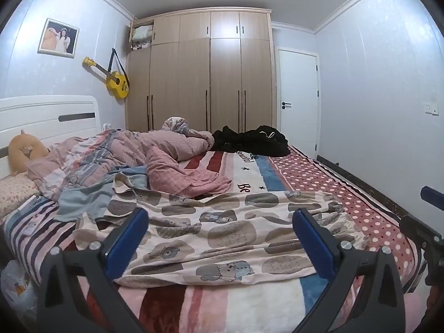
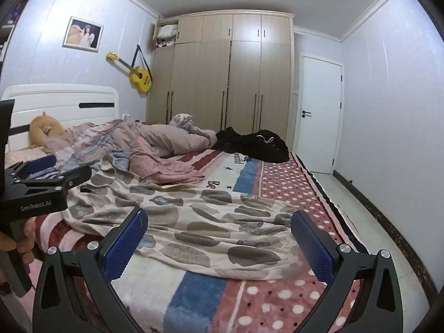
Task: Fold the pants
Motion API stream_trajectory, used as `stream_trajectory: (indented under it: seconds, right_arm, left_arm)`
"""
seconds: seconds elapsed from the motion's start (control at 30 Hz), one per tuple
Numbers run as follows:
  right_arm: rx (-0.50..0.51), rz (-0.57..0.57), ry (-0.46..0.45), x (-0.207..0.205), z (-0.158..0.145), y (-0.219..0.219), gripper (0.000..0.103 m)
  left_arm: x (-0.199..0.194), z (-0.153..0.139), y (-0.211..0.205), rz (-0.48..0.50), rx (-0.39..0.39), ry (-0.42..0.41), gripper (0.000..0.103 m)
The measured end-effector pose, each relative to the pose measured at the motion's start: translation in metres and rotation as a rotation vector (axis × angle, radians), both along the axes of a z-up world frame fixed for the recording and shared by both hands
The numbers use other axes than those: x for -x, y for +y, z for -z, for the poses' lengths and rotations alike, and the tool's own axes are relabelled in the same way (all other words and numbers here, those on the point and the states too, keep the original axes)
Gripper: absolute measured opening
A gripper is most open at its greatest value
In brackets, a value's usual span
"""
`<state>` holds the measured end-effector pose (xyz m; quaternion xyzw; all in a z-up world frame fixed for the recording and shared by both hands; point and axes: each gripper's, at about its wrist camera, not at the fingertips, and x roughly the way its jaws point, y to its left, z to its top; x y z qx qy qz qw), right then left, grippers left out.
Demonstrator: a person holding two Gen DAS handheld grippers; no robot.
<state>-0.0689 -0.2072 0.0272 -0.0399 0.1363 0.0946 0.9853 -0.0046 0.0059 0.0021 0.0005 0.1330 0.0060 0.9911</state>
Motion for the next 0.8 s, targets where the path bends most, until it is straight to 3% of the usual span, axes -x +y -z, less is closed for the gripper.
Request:
stream_trajectory:
  seconds: [0.8]
  right_arm:
    - [-0.023,-0.008,-0.001,0.0048,-0.0015,-0.0057,0.103]
  left_arm:
    - [-0.0053,0.0047,-0.0034,-0.001,0.015,0.004,0.102]
